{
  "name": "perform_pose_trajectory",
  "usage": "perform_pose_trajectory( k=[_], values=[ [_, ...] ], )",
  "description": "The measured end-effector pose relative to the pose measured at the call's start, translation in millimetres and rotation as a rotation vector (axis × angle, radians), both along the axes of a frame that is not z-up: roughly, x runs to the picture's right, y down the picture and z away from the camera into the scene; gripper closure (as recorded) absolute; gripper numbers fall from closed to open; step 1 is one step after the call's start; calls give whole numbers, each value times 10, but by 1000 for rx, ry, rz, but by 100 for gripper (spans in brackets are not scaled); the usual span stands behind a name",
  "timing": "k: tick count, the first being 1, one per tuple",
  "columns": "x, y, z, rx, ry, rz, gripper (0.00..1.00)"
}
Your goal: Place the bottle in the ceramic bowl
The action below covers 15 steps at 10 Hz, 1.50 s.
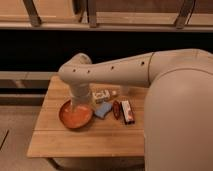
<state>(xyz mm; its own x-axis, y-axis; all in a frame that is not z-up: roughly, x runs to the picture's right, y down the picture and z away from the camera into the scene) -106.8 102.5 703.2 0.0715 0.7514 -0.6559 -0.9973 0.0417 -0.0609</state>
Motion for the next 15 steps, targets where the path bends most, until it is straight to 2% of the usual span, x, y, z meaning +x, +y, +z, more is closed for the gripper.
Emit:
perform_pose_trajectory(
  k=[5, 6, 7, 8, 9, 10, 11, 13, 14, 15],
  values=[
    [1, -10, -1, 3, 2, 1, 35],
    [6, -30, 7, 11, 4, 7, 35],
    [21, -111, 54, 38, -1, 35, 35],
    [119, -262, 145, 84, -4, 76, 35],
    [262, -498, 238, 151, -17, 131, 35],
    [516, -807, 317, 240, -33, 191, 35],
    [977, -1196, 356, 356, -38, 278, 35],
    [1582, -1590, 317, 489, -29, 367, 35],
    [1764, -1699, 289, 530, -27, 390, 35],
    [1860, -1757, 268, 552, -25, 400, 35]
  ],
)
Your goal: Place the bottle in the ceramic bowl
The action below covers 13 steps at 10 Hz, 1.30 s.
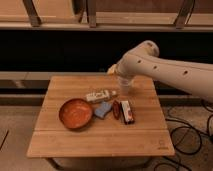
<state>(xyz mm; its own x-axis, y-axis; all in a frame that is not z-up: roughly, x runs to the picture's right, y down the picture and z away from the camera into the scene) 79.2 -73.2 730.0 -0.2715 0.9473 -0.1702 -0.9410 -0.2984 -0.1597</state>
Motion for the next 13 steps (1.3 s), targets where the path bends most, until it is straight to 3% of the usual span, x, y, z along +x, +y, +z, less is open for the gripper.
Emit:
perform_pose_trajectory(
  k=[1, 4, 5, 6, 8, 9, 13],
  values=[
    [0, 18, 6, -4, 3, -3, 35],
    [173, 328, 254, -127, 59, 61, 35],
    [212, 369, 330, -151, 68, 73, 35],
    [155, 365, 443, -174, 57, 84, 35],
    [50, 278, 630, -182, 22, 98, 35],
    [-70, 276, 794, -198, -20, 118, 35],
    [-384, 394, 1150, -251, -113, 131, 35]
  ],
)
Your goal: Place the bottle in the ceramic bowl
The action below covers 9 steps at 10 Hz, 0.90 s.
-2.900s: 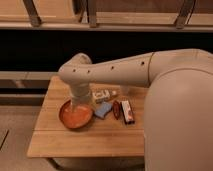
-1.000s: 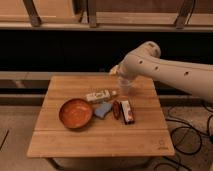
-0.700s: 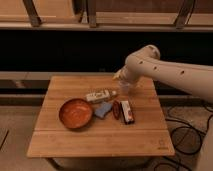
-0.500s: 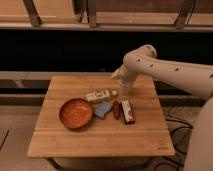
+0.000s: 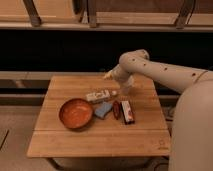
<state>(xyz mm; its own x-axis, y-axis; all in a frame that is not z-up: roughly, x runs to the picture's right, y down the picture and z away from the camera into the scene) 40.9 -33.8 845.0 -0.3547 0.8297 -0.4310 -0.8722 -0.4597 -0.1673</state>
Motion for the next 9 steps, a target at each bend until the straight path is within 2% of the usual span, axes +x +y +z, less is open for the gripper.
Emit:
perform_pose_trajectory(
  k=[3, 5, 6, 9],
  values=[
    [-101, -40, 232, -7, -54, 18, 35],
    [-141, 3, 338, -24, -75, 22, 35],
    [-151, 43, 371, -37, -81, 16, 35],
    [-151, 37, 368, -36, -81, 16, 35]
  ],
)
